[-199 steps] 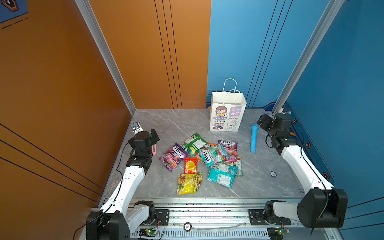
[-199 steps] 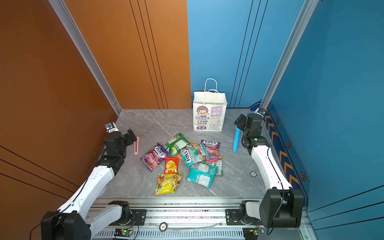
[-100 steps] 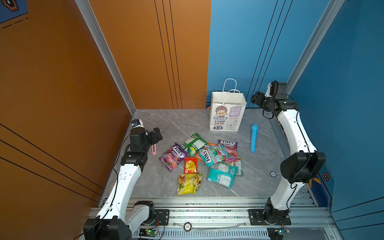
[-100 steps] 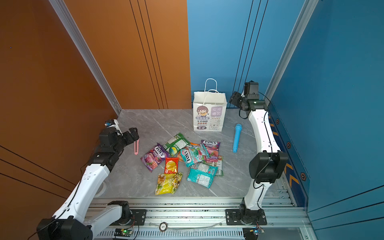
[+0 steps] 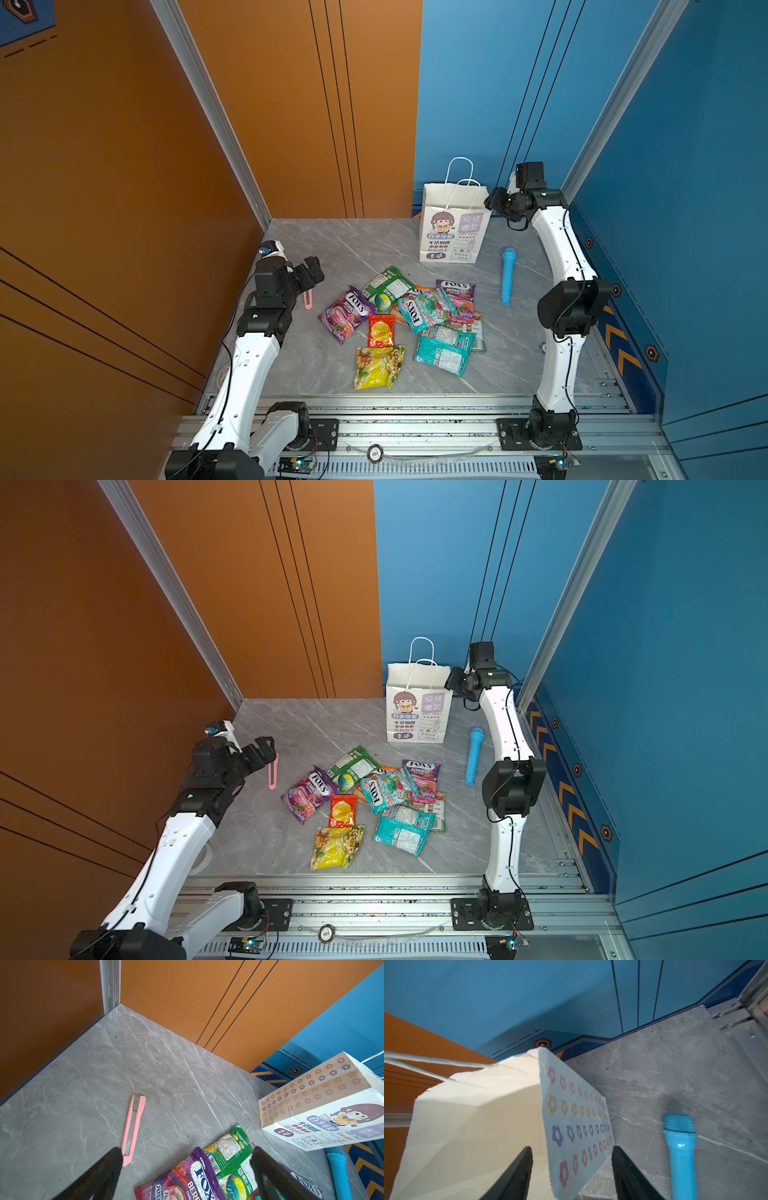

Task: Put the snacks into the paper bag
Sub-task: 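Raise the right gripper to the paper bag's top while the left rises too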

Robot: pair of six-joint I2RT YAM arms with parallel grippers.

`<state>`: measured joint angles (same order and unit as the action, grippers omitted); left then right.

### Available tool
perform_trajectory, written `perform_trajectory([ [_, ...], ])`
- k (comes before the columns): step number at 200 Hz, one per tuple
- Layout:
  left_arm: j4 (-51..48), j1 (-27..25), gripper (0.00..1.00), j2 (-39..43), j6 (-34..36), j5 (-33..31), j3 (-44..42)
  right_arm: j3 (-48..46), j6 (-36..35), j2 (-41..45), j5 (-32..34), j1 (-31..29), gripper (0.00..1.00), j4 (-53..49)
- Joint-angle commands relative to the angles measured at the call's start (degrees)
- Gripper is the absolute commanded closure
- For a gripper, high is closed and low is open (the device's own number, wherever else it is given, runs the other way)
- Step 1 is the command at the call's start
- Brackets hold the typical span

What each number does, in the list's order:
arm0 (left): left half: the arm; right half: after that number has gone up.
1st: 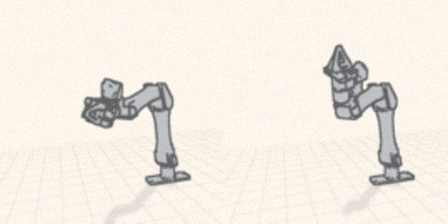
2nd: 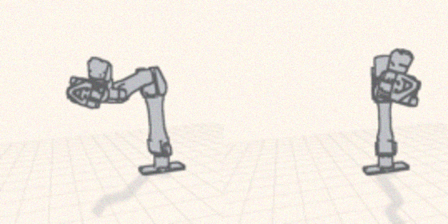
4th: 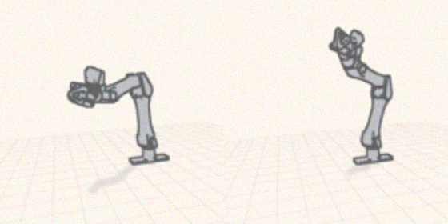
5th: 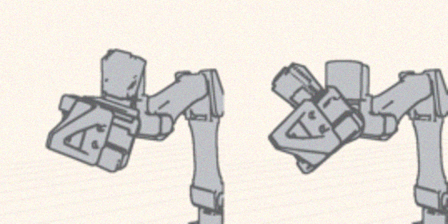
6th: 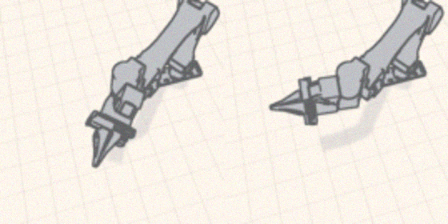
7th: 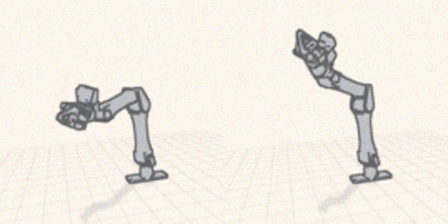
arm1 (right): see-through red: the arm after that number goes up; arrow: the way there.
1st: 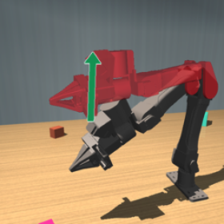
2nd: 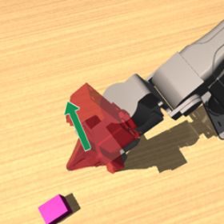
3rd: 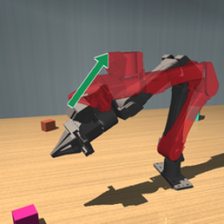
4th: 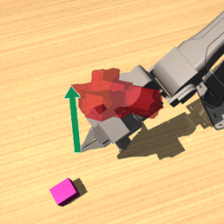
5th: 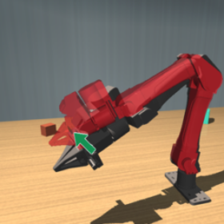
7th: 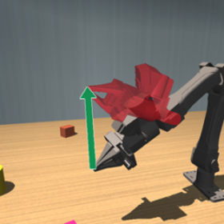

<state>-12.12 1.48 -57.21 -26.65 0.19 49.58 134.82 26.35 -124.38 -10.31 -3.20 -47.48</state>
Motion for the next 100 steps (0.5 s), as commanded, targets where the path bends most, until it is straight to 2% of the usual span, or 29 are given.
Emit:
perform_trajectory([
  [1, -0.62, 0.7, 0.02, 0.69, -0.9, 1.81, 1.22, 2.2, -1.07, -0.79, 0.09, -1.05, 0.4, -1.82],
  [25, -0.43, 0.94, 0.02, 0.79, -1.37, 2.4, 1.39, 2.56, -1.85, -1.6, 1.58, -1.7, 0.47, -1.81],
  [46, -0.15, 1.26, 0.02, 0.65, -2.71, 3.07, 2.02, 3.77, -2.62, -2.65, 0.09, -2.36, 0.51, -1.8],
  [100, -0.95, 2.23, 0.01, -3.05, -8.75, 10.02, 8.0, 4.51, -4.89, -4.14, -3.22, -5.36, 0.58, -2.01],
])
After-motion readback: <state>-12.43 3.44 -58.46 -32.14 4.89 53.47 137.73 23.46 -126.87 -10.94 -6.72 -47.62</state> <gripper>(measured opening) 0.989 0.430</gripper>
